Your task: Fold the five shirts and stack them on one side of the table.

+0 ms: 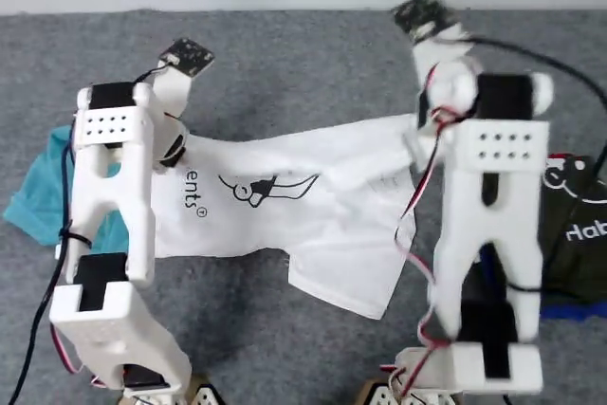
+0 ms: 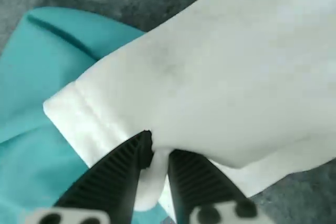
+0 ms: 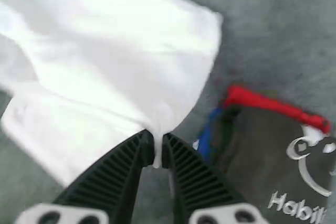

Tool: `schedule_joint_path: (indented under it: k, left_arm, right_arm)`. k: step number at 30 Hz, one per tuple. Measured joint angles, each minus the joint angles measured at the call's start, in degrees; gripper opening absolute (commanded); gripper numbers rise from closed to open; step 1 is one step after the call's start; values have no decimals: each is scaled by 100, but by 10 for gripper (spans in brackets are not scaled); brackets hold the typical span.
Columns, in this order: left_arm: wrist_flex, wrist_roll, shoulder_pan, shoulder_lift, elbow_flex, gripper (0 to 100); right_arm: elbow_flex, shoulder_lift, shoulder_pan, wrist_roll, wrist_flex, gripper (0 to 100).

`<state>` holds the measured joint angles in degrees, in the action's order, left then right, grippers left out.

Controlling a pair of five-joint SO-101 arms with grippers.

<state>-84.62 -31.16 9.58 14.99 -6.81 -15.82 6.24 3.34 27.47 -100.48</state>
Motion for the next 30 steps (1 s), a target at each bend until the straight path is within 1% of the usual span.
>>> schedule_joint_path:
  k: [4,8,12,20,21,23,26,28,30]
  left_arm:
    - [-70,-53,202,-149,-44,14]
    - [-273,-378,237,-255,-44,14]
    - [-519,-598,237,-255,-44,14]
    - [-642,-642,237,-255,-44,15]
    - [-686,-642,237,-255,-44,15]
    - [-791,-642,237,-255,-44,19]
    - [-932,-642,237,-255,-44,88]
    - [-1011,-642,237,-255,-44,141]
    - [-1108,-633,237,-255,-44,148]
  right_arm:
    - [1380,914,273,0,0,10]
    - [2602,1705,422,0,105,10]
    - [3332,2312,457,70,281,10]
    - [4018,2769,457,536,352,20]
    - [4088,2787,457,598,352,35]
    - [4158,2787,457,659,290,96]
    - [4167,2787,457,695,105,174]
    - [4167,2787,457,695,26,180]
    - [4167,2787,457,695,18,180]
